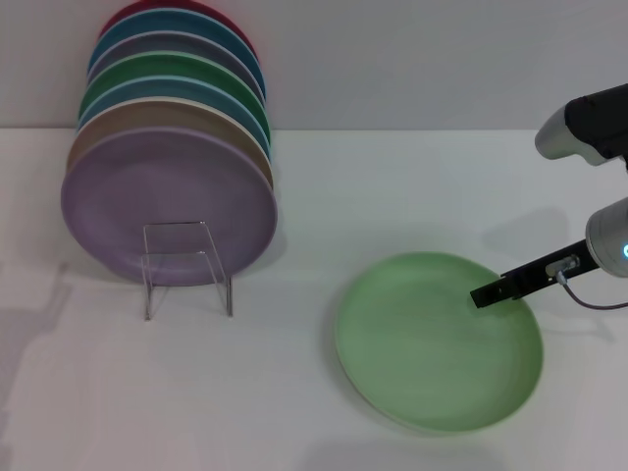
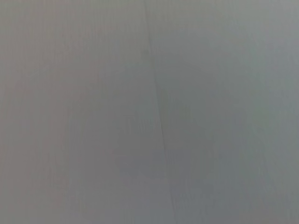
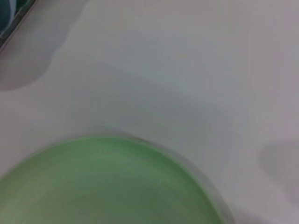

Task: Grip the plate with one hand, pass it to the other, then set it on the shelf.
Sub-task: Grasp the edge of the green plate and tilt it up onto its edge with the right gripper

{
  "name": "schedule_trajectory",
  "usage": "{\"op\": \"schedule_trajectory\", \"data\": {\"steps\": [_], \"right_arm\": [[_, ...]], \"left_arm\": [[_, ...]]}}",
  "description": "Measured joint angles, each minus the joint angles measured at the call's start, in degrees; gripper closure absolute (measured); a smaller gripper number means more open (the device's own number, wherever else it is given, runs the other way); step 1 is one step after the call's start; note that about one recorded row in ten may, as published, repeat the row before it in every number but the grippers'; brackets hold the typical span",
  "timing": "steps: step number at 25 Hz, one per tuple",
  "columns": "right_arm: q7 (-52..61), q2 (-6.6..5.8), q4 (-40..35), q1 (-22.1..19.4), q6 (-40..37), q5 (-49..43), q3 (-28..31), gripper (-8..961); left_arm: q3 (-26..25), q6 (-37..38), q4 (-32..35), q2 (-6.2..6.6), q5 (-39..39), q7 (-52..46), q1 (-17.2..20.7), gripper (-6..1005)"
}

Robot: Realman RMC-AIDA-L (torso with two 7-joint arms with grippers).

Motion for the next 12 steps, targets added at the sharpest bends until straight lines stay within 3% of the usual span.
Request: {"op": "schedule_trajectory", "data": {"steps": [7,12], "right_arm": [[0.03,-0.11,-3.31,1.35,-0.42,-0.05,0.03,216],[-0.24,-0.21,-5.18,2.56,-0.87,-0.52,-0.11,347]], "left_arm": [[0.00,-0.32,-0.16,0.00,0.00,0.00,-0.09,185],[0.00,-0.95,-0.47,0.00,0.00,0.00,-0.18,185]]}}
